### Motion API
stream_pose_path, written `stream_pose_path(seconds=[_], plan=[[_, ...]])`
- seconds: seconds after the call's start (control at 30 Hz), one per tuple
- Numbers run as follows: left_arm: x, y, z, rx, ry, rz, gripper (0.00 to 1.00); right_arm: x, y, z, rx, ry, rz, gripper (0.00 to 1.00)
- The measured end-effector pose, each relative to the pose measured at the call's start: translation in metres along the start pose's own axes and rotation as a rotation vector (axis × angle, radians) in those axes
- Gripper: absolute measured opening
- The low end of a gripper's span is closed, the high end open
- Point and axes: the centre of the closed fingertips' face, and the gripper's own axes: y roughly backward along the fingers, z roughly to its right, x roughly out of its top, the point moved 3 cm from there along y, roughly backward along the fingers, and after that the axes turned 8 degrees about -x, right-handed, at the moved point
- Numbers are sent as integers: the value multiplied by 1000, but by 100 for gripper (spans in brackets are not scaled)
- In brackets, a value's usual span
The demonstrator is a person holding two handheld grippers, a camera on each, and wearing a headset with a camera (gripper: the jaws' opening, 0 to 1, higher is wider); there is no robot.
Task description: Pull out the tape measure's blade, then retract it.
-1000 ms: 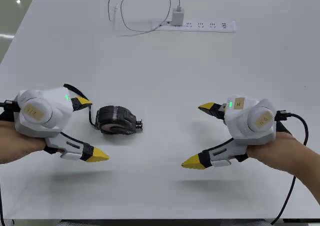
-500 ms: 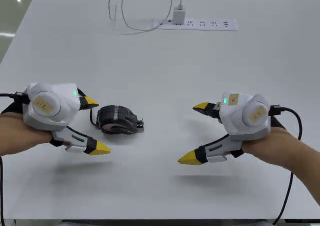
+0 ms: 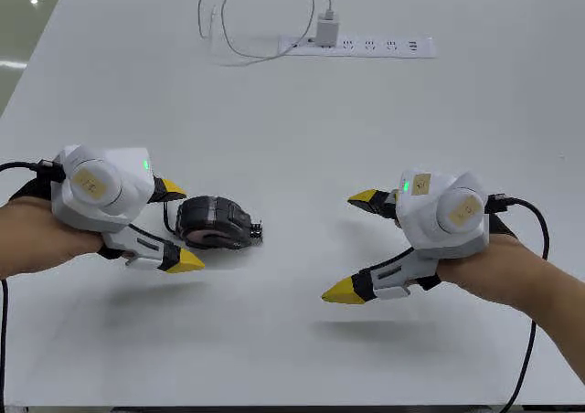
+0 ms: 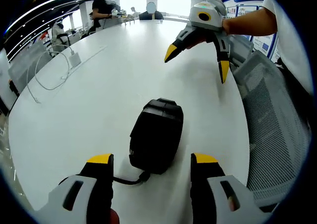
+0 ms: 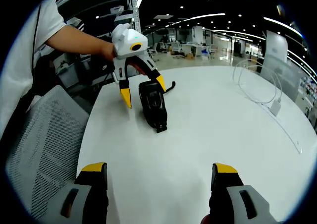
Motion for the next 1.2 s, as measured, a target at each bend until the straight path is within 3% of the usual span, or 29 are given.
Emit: stream_pose_path(seconds=[0.67,1.2], plan=[[-1,-7,-3,-27,-20,-36,40,2,-6,-1,11,-1,3,85],[-1,-12,-2,-47,-24,-47,32,0,-8,-1,13,-5,1,84]])
